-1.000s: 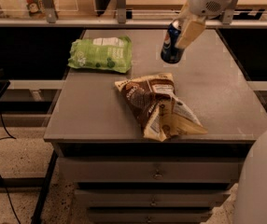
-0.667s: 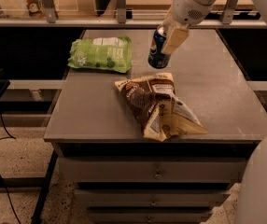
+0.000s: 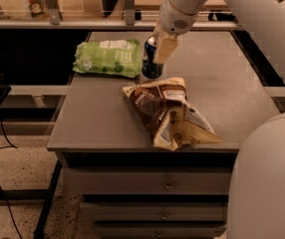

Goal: Move pepsi can near green rice chip bag

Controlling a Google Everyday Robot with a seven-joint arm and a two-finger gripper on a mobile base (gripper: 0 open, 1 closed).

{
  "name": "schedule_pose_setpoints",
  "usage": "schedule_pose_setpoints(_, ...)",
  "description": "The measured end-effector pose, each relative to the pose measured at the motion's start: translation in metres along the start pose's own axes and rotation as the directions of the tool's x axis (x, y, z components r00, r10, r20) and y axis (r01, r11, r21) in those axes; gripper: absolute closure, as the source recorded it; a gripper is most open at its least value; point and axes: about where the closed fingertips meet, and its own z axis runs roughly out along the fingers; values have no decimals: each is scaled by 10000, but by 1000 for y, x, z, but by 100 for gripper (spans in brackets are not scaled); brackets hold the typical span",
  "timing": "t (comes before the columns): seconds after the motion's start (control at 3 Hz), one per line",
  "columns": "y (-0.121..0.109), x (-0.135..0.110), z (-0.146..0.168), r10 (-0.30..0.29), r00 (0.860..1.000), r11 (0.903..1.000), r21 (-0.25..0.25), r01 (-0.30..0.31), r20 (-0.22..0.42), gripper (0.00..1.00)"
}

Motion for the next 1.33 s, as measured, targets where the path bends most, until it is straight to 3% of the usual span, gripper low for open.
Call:
schedule_pose_setpoints(0.67, -26, 0, 7, 276, 9991, 9992, 288, -266, -335, 100)
schedule_pose_setpoints(1.0, -39, 7, 6, 567, 9970, 9972, 522, -540, -535, 83)
schedule_pose_setpoints(1.33, -45, 15, 8, 746, 9949, 9958, 582, -707, -678, 59)
